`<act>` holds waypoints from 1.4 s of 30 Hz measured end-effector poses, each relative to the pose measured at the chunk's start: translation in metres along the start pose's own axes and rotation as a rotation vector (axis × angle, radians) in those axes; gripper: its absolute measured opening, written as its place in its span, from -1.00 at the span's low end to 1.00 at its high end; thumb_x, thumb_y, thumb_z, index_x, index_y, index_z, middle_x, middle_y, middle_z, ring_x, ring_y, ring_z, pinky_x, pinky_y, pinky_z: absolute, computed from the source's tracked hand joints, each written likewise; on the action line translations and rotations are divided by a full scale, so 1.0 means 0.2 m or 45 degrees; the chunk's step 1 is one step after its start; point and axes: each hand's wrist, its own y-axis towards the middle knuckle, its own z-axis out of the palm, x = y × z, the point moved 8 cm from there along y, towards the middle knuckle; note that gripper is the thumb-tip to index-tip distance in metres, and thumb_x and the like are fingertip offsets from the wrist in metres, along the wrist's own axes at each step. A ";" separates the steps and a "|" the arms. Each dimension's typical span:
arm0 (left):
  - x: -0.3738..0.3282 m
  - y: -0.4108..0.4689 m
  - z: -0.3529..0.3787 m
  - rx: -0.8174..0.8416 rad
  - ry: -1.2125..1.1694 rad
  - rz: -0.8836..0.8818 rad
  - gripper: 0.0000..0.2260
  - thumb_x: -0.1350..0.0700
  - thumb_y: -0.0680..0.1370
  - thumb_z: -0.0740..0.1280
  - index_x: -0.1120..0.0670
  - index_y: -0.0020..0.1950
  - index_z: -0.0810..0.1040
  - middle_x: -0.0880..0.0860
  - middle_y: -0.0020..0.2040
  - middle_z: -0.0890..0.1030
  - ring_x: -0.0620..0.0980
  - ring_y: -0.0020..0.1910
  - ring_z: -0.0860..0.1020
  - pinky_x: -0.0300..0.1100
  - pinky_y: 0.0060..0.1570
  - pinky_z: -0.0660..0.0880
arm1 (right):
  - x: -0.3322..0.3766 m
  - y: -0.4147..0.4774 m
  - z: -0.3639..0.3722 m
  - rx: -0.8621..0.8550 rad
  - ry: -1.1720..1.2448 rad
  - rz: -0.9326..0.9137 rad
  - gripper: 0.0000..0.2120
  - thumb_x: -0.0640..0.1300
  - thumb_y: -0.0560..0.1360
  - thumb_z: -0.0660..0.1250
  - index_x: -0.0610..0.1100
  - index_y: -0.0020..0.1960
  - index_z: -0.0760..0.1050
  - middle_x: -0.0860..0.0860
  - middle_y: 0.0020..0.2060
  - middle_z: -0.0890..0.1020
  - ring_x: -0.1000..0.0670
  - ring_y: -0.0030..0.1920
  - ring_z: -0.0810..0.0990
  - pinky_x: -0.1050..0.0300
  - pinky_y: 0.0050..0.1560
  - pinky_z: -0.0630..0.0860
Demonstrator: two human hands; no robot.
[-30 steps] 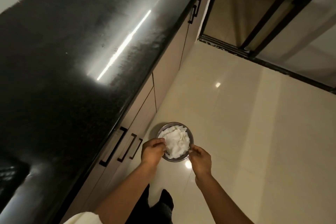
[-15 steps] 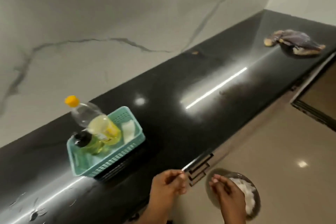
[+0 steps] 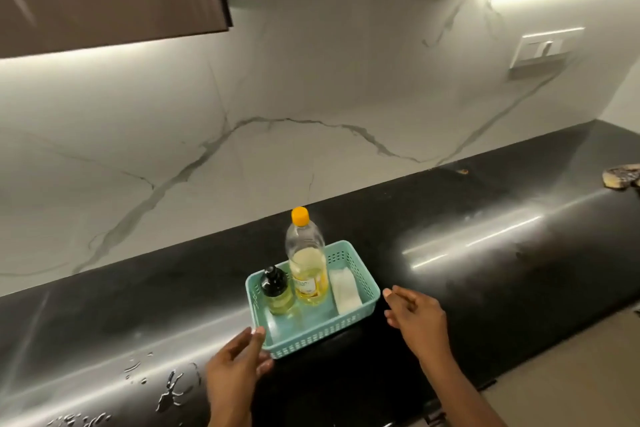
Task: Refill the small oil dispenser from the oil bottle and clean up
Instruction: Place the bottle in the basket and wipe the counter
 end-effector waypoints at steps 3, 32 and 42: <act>0.02 0.09 0.01 0.092 0.051 -0.062 -0.77 0.30 0.56 0.54 0.23 0.21 0.68 0.31 -0.08 0.78 0.43 0.00 0.75 0.20 0.07 0.72 | 0.03 0.06 0.07 -0.034 -0.075 -0.019 -0.70 -0.03 0.57 0.51 -0.15 0.24 0.70 0.05 -0.35 0.76 0.08 -0.31 0.77 0.05 -0.02 0.75; -0.38 1.03 0.49 -0.033 0.327 -0.035 -0.98 0.38 0.57 0.50 0.30 -0.04 0.72 0.31 -0.06 0.75 0.24 -0.18 0.78 -0.13 -0.34 0.72 | 0.42 0.95 0.66 0.043 -0.471 -0.126 -0.76 -0.29 0.61 0.40 -0.18 0.25 0.71 -0.11 0.00 0.76 -0.04 -0.15 0.74 -0.02 -0.05 0.74; -0.44 1.03 0.49 -0.027 0.385 0.075 -0.91 0.30 0.57 0.54 0.29 0.04 0.73 0.22 -0.08 0.78 0.12 -0.21 0.79 -0.15 -0.28 0.72 | 0.55 0.96 0.70 0.067 -0.750 -0.427 -0.60 -0.18 0.60 0.45 -0.11 0.43 0.58 -0.07 0.27 0.66 -0.08 0.29 0.59 -0.03 0.25 0.61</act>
